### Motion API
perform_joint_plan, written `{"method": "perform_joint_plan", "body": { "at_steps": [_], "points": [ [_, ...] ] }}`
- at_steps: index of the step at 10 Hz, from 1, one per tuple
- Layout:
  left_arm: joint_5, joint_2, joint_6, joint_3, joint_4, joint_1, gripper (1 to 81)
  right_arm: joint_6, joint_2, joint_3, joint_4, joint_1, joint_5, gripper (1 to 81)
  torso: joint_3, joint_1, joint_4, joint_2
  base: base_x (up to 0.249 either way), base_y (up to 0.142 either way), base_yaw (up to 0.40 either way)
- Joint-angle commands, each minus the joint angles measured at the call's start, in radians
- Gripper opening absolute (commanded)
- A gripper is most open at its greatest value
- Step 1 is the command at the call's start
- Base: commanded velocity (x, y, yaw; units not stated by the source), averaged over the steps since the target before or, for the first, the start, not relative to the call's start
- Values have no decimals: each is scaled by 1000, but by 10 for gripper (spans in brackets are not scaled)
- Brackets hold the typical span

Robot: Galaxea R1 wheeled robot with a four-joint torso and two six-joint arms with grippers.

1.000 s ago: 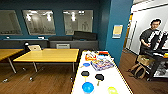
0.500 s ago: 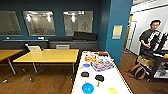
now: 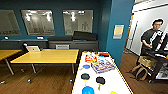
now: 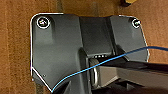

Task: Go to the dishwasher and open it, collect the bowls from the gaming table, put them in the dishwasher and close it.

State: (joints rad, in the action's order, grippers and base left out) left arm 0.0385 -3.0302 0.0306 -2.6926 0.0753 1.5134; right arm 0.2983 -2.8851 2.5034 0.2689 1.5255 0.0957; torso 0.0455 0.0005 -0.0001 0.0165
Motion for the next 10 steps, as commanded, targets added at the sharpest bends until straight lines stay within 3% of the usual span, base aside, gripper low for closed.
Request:
{"method": "perform_joint_plan", "body": {
  "at_steps": [1,4,5,8,10],
  "points": [
    [-54,0,3,5,-2,-41,811,1,8,-5,3,-43,-30,811,0,0,0,0,0,0,0],
    [-37,10,3,22,0,-29,811,1,47,-60,-2,-38,-16,811,0,0,0,0,0,0,0],
    [23,34,3,59,3,-15,811,1,93,-134,-4,-37,-14,811,0,0,0,0,0,0,0],
    [47,146,3,241,9,-2,811,10,247,-393,0,-37,-14,811,0,0,0,0,0,0,0],
    [61,221,3,361,6,1,811,12,324,-495,1,-44,-13,811,0,0,0,0,0,0,0]
  ]
}}
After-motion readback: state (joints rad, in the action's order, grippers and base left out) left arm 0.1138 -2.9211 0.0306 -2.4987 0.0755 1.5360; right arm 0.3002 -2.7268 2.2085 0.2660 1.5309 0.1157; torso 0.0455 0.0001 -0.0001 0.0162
